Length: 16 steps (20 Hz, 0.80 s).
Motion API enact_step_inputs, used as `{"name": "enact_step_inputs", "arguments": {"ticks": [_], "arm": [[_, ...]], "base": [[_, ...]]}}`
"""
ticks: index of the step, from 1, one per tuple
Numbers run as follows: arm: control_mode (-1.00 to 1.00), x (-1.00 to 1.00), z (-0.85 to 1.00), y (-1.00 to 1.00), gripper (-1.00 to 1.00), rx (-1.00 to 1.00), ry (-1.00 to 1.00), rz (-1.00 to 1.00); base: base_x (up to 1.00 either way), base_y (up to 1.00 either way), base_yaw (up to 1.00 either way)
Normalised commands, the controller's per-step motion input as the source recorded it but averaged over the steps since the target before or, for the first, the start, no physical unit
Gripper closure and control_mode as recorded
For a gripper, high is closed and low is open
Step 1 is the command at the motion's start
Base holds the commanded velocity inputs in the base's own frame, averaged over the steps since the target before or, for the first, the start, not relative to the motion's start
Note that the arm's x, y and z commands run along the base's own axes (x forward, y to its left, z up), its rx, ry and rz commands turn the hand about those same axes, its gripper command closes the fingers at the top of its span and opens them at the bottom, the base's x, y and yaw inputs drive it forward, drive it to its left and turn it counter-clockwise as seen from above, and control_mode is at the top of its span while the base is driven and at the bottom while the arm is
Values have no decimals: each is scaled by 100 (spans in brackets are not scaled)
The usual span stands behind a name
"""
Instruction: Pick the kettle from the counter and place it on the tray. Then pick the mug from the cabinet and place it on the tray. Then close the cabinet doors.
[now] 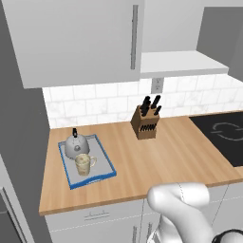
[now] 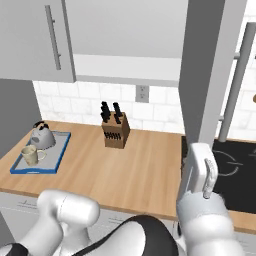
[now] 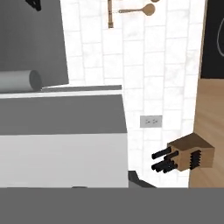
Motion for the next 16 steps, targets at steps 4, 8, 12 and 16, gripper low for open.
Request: {"name": "enact_step_inputs", "arguments": {"ticks": [4, 8, 12, 16], "arm": [[-100, -55, -11, -75, 100, 0, -11, 0], [-100, -27, -13, -58, 100, 0, -13, 0], [-100, 14, -29, -41, 100, 1, -12, -4], [-100, 74, -40, -29, 100, 5, -8, -3]], "base": [[0, 0, 0], [0, 0, 0], [0, 0, 0], [0, 0, 0]]}}
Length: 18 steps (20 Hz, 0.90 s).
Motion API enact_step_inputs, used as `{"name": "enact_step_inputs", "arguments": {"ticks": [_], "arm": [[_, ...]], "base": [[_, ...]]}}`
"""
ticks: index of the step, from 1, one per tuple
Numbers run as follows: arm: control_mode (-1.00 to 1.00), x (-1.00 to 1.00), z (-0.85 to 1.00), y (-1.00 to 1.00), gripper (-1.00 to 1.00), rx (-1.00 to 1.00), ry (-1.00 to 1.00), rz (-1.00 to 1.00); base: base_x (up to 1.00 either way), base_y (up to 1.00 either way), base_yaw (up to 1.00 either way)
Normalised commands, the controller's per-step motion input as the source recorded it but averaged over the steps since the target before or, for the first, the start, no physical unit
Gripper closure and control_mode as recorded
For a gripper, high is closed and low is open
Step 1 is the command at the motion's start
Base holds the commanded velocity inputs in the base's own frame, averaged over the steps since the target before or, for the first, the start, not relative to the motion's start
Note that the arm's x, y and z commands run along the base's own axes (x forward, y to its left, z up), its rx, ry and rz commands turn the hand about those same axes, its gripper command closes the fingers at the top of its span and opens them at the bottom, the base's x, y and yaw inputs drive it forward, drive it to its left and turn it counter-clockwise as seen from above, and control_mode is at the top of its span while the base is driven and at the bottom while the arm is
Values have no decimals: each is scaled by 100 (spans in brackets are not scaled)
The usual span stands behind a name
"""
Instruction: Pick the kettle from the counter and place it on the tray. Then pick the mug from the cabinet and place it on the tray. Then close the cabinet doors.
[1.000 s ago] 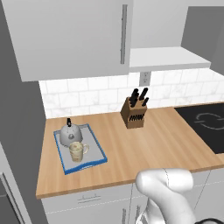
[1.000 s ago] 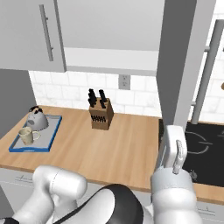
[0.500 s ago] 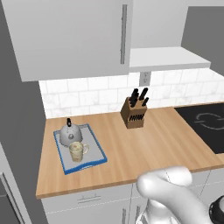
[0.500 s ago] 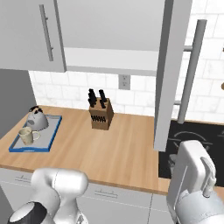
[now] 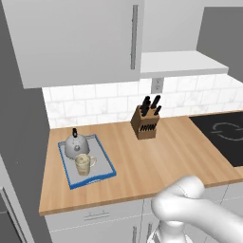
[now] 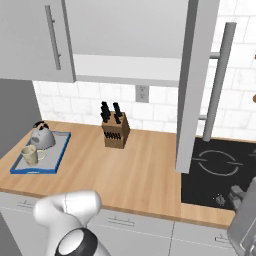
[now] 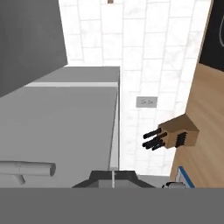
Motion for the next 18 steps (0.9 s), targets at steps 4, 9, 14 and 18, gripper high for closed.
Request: {"name": "enact_step_inputs", "arguments": {"ticks": [4, 9, 14, 18], "arm": [[-100, 100, -24, -16, 100, 8, 0, -2], [-100, 48, 0, 25, 100, 9, -12, 4], [-100, 46, 0, 70, 100, 5, -21, 9], [-100, 35, 0, 66, 100, 6, -23, 9]], "base": [[0, 0, 0], [0, 0, 0], [0, 0, 0], [0, 0, 0]]}}
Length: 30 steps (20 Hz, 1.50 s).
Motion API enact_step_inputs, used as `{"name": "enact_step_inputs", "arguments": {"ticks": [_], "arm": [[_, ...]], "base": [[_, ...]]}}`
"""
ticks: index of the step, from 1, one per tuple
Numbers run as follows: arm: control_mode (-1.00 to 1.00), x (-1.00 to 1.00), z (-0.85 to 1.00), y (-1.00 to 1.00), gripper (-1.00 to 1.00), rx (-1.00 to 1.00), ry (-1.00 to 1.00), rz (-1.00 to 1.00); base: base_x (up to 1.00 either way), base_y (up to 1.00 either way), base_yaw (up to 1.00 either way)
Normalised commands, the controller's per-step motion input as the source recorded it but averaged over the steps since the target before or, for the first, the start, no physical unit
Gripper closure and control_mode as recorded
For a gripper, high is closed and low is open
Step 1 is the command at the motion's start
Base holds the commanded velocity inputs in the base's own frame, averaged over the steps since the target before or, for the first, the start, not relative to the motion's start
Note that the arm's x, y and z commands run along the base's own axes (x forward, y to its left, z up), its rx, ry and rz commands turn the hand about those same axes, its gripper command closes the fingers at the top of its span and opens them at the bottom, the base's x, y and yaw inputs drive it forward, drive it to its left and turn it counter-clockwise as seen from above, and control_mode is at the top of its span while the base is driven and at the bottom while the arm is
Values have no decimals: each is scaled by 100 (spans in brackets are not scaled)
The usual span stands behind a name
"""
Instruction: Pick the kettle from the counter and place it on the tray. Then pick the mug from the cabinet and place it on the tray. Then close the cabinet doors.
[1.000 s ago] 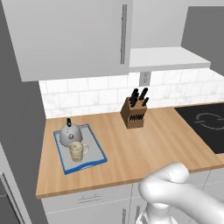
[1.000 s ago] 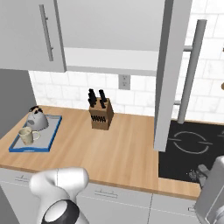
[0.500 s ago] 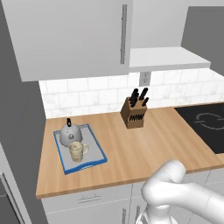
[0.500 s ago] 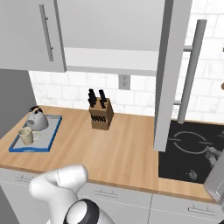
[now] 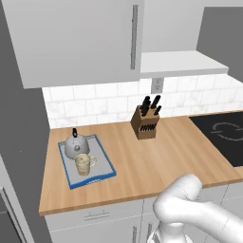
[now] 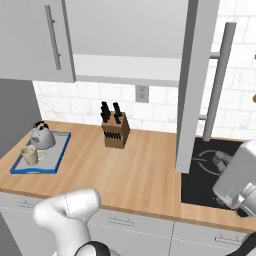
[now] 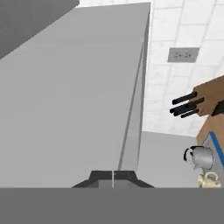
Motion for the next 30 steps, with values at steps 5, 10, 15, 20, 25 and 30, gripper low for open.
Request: {"name": "enact_step_inputs", "arguments": {"ticks": [5, 10, 15, 20, 25, 30], "arm": [[-100, 23, 0, 85, 100, 2, -25, 9], [-100, 20, 3, 88, 100, 2, -28, 8], [-100, 4, 37, 49, 100, 6, -27, 8], [-100, 0, 33, 48, 100, 2, -19, 2], [-100, 2, 39, 35, 100, 0, 5, 0], [-100, 19, 30, 25, 100, 0, 6, 4]], "base": [[0, 0, 0], [0, 0, 0], [0, 0, 0], [0, 0, 0], [0, 0, 0], [0, 0, 0]]}}
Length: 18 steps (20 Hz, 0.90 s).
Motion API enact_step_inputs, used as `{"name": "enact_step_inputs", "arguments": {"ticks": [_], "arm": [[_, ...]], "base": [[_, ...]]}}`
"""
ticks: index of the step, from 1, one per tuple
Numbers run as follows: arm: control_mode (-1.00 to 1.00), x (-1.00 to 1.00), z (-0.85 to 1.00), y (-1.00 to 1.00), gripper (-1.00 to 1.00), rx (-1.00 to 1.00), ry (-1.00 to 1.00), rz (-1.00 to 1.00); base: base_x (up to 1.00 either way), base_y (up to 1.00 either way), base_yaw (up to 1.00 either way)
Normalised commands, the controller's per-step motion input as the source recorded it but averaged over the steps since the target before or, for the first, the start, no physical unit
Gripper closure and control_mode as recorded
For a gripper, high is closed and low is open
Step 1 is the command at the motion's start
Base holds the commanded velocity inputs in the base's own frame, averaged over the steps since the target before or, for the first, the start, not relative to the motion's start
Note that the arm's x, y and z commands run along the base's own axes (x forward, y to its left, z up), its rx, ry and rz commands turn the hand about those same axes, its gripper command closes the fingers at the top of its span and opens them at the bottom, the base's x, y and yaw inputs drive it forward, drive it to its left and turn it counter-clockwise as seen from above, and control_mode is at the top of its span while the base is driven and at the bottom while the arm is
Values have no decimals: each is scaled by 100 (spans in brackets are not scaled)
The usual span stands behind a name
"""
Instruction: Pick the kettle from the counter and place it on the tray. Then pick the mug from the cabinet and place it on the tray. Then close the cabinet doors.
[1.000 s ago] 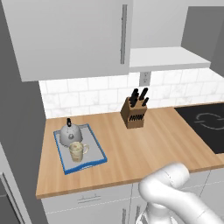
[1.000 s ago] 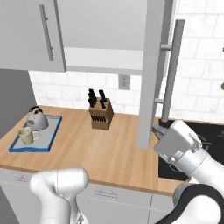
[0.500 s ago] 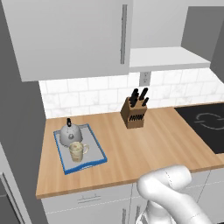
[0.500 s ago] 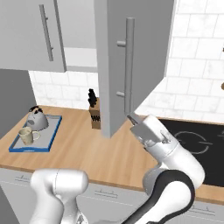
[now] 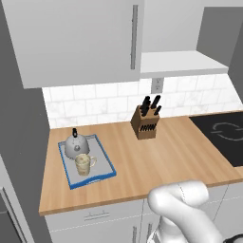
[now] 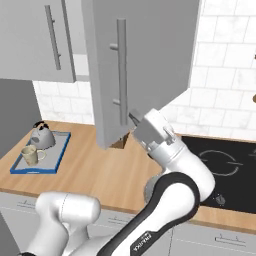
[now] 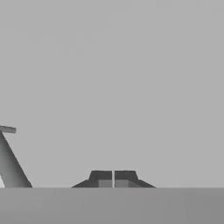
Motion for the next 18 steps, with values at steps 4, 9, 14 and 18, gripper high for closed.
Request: {"name": "enact_step_inputs", "arguments": {"ticks": [4, 9, 14, 18], "arm": [[-100, 23, 30, 10, 100, 0, 6, 3], [-100, 64, 20, 11, 100, 0, 12, 6], [-100, 79, 31, 6, 100, 0, 23, 5], [-100, 75, 21, 19, 100, 0, 32, -2]], "base": [[0, 0, 0], [0, 0, 0], [0, 0, 0], [0, 0, 0]]}}
